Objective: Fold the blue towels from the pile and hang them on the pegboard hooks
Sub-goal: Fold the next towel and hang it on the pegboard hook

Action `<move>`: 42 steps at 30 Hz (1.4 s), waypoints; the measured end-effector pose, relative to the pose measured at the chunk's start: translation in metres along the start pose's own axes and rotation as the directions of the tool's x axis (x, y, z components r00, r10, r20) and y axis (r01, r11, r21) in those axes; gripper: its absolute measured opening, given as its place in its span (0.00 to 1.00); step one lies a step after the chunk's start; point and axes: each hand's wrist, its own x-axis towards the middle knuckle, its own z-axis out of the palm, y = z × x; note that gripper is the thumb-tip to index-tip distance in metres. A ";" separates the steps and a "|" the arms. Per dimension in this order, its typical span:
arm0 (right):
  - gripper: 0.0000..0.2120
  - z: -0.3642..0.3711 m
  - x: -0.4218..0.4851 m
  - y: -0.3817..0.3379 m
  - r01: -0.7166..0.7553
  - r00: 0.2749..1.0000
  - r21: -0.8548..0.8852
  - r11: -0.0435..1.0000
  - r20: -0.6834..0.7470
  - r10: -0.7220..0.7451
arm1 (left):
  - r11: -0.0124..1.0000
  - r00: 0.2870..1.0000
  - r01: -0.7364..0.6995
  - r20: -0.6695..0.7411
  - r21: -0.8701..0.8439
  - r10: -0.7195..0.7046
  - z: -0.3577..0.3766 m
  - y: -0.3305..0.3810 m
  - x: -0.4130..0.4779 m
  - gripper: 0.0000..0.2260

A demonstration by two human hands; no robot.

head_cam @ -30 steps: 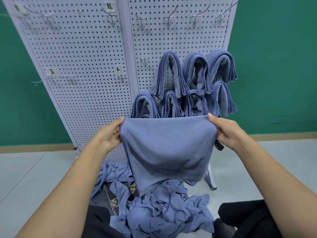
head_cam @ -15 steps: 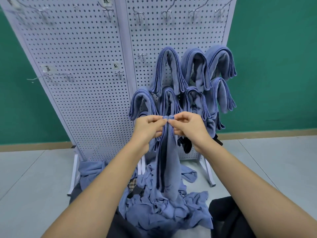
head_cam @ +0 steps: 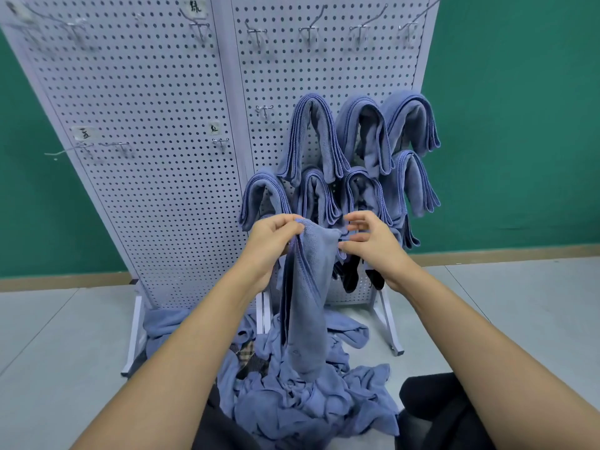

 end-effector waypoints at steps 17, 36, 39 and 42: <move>0.08 -0.021 0.007 0.002 0.033 0.998 0.110 0.993 0.045 -0.039 | 0.984 0.993 0.119 -0.001 -0.130 -0.120 -0.017 -0.006 0.001 0.08; 0.12 -0.032 0.008 -0.077 0.338 0.941 -0.584 0.738 0.215 -0.261 | 0.990 0.997 0.041 -0.053 -0.138 -0.048 0.025 0.042 0.010 0.05; 0.15 -0.034 0.009 -0.098 0.347 0.938 -0.606 0.715 0.211 -0.276 | 0.980 0.991 0.076 -0.094 -0.185 -0.095 0.022 0.033 0.005 0.08; 0.14 -0.040 0.005 -0.120 0.352 0.936 -0.587 0.729 0.209 -0.283 | 0.967 0.978 0.156 -0.105 -0.199 -0.179 0.022 0.007 -0.002 0.12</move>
